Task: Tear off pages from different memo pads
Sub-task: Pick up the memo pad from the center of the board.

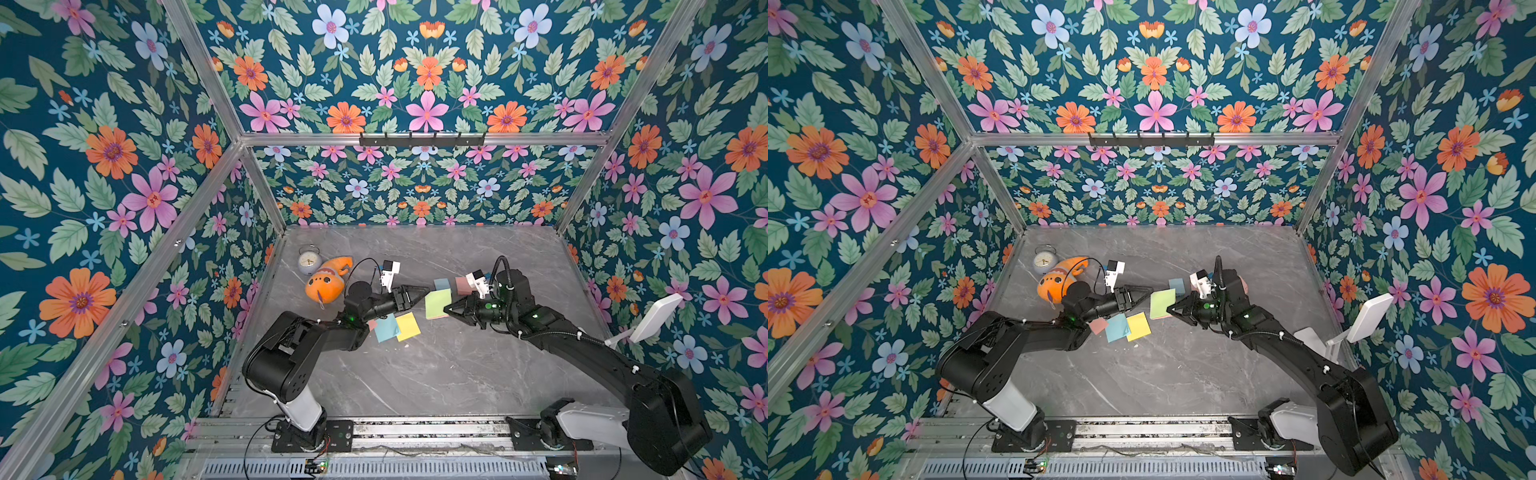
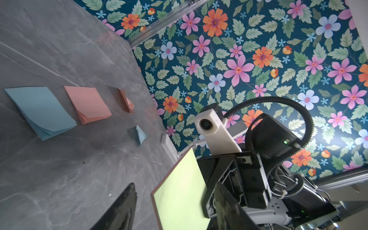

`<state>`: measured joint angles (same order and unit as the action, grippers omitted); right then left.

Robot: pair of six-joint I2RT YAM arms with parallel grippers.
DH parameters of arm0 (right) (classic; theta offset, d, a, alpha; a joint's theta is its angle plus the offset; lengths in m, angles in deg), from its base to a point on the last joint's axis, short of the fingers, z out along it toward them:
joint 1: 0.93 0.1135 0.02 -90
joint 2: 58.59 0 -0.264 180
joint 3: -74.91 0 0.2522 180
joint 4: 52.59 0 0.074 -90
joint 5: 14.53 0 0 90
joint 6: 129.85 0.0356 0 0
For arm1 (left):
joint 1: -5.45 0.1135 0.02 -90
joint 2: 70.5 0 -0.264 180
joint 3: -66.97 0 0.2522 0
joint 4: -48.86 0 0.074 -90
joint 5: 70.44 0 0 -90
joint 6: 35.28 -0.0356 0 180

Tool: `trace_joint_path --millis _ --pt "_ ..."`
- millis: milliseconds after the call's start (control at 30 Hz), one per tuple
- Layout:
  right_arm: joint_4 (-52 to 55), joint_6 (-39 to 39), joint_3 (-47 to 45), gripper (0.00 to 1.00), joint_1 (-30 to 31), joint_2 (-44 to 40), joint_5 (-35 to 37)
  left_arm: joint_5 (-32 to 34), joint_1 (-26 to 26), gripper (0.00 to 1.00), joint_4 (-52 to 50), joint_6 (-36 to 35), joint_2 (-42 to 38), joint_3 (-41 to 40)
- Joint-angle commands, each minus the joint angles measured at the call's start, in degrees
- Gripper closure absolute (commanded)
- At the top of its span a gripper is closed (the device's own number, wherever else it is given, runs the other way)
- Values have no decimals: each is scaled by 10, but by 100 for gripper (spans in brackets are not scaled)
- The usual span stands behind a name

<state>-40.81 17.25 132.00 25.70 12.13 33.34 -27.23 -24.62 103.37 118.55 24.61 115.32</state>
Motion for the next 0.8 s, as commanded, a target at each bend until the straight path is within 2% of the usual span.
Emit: trace_joint_path --millis 0,100,300,400,500,567,667,767 --pt "-27 9 -1 100 0 -4 -24 -25 0 45 18 4 1 5" --pt "-30 10 -1 100 0 -3 -29 -35 0 52 15 6 6 7" --pt "-23 3 -5 100 0 1 -29 -48 0 75 18 16 7 14" --pt "-30 5 -5 100 0 6 -29 -53 -1 80 10 15 4 17" --pt "-38 9 -6 100 0 9 -31 -58 -1 89 -8 6 2 21" --pt "-35 9 -5 89 0 9 -32 -60 0 100 -39 -4 2 27" --pt "14 -29 -1 71 -3 -3 -12 -58 12 100 -153 -36 1 50" --pt "162 -147 31 62 1 -25 89 -55 27 100 -330 -101 1 95"
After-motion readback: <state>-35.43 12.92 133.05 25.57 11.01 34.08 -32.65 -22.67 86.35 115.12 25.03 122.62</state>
